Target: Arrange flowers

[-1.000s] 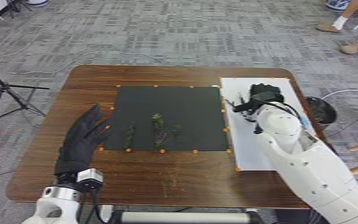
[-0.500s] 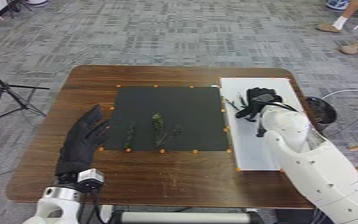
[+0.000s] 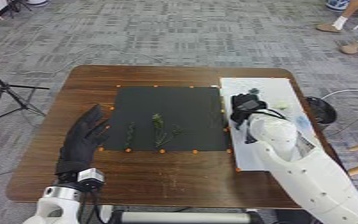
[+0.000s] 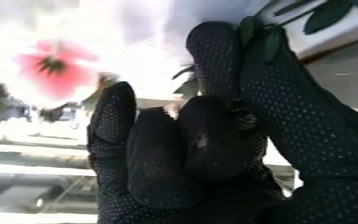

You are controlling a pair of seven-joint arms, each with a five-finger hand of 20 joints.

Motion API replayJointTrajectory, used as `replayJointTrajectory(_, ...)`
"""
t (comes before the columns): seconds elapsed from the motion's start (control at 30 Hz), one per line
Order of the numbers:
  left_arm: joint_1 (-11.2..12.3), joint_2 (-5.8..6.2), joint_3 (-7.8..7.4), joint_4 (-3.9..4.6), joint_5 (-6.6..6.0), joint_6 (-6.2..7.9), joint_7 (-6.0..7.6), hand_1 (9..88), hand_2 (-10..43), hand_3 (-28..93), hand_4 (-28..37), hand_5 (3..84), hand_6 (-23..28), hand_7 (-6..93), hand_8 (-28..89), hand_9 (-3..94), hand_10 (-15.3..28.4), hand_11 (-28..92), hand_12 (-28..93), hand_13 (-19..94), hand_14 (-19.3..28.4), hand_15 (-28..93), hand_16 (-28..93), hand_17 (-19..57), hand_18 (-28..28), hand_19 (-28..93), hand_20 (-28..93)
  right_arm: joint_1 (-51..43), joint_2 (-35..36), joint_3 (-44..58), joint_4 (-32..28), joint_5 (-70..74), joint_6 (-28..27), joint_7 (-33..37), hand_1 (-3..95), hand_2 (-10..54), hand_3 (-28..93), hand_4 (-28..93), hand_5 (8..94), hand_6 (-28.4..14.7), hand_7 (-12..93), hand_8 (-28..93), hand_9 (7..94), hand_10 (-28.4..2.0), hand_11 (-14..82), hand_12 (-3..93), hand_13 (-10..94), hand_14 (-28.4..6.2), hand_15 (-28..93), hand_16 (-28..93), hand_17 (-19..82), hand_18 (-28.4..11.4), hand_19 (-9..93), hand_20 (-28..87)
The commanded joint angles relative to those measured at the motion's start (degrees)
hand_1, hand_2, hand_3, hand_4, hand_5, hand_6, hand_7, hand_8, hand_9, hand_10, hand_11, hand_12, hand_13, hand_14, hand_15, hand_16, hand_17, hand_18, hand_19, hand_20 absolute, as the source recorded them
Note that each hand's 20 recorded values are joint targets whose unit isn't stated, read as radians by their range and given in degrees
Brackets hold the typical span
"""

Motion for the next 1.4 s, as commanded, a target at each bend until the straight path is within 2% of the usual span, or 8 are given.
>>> replayJointTrajectory(0.03,0.35,-0.52,0.35,0.08,-0.22,0.18,0.28,24.5,-7.1,63,-28.3,24.4,1.8,20.4,-10,20.9,9.4,12,21,19,12.8,17,8,-12.7,21.3,42,9,-4.90,-0.13,-2.15,-3.23,6.88,8.77,-0.06,43.4,-9.5,85,-22,77.5,-0.4,47,26,82.5,-6.4,70.1,63.2,76,-8.7,88,46,34,-19.9,83,40)
replayJointTrajectory(0.27,0.31,-0.62,0.34,0.09,-0.19,-0.16,0.23,24.5,-7.1,63,-28.3,24.4,1.8,20.5,-10,20.9,9.4,12,21,19,12.8,17,8,-12.7,21.3,42,9,-5.96,-1.10,-4.23,-7.75,11.91,16.26,-1.65,43.2,-9.5,85,-21,77.2,-0.9,48,26,83.0,-6.4,70.6,63.1,76,-8.6,88,46,34,-20.1,84,40)
replayJointTrajectory(0.37,0.34,-0.59,0.33,0.13,-0.30,-0.12,0.28,24.3,-7.2,63,-28.3,24.4,1.8,20.5,-10,20.9,9.5,12,21,19,12.7,17,8,-12.7,21.3,42,9,-6.80,-1.46,-5.19,-8.85,12.49,17.67,-2.78,43.2,-9.5,85,-21,77.2,-1.1,49,26,82.9,-6.3,70.7,63.1,76,-8.6,88,46,34,-20.1,84,40)
replayJointTrajectory(0.53,0.22,-0.54,0.32,0.19,-0.18,-0.31,0.23,24.5,-7.1,63,-28.3,24.4,1.8,20.5,-10,20.9,9.4,12,21,19,12.7,17,8,-12.7,21.3,42,9,-7.71,-1.57,-6.57,-9.14,13.21,17.54,-4.53,43.2,-9.5,85,-21,77.2,-1.2,49,26,83.0,-6.4,70.7,63.1,76,-8.6,88,46,34,-19.9,84,40)
replayJointTrajectory(0.77,-0.20,-0.30,0.59,0.40,-0.26,-0.35,0.11,24.3,-7.1,63,-28.3,24.4,1.8,20.4,-10,20.9,9.5,12,21,19,12.7,17,8,-12.7,21.2,42,9,-7.70,-2.74,-8.79,-8.33,10.34,16.53,3.55,42.9,-9.5,85,-20,77.3,-1.3,49,26,83.0,-6.5,70.8,62.5,77,-8.6,88,46,34,-20.0,84,40)
replayJointTrajectory(0.97,-0.49,-0.18,0.75,0.54,-0.17,-0.56,0.09,24.5,-7.0,63,-28.3,24.4,1.8,20.5,-10,20.9,9.5,12,21,19,12.7,17,8,-12.8,21.3,42,9,-7.55,-4.38,-9.67,-6.91,8.25,17.38,5.94,43.0,-9.5,85,-19,77.8,-1.3,49,26,83.1,-6.5,70.9,61.9,77,-8.5,88,46,34,-20.2,84,40)
replayJointTrajectory(1.13,-0.45,-0.15,0.70,0.56,-0.21,-0.73,0.16,24.5,-7.0,63,-28.3,24.3,1.8,20.5,-10,20.9,9.5,12,21,19,12.7,17,8,-12.8,21.3,42,9,-7.92,-5.27,-9.50,-6.28,8.22,18.35,5.31,42.2,-9.5,84,-17,78.5,-0.4,48,25,83.5,-6.3,70.6,61.3,77,-8.4,88,45,35,-20.4,85,39)
replayJointTrajectory(1.4,-0.18,-0.19,0.42,0.48,-0.22,-0.93,0.11,24.5,-7.0,63,-28.3,24.4,1.8,20.5,-10,20.9,9.5,12,21,19,12.7,17,8,-12.8,21.3,42,9,-8.63,-4.91,-8.31,-7.89,7.83,15.51,4.23,38.6,-9.5,81,-20,80.8,0.8,46,22,84.5,-6.7,69.1,61.3,78,-9.2,88,45,35,-20.8,85,39)
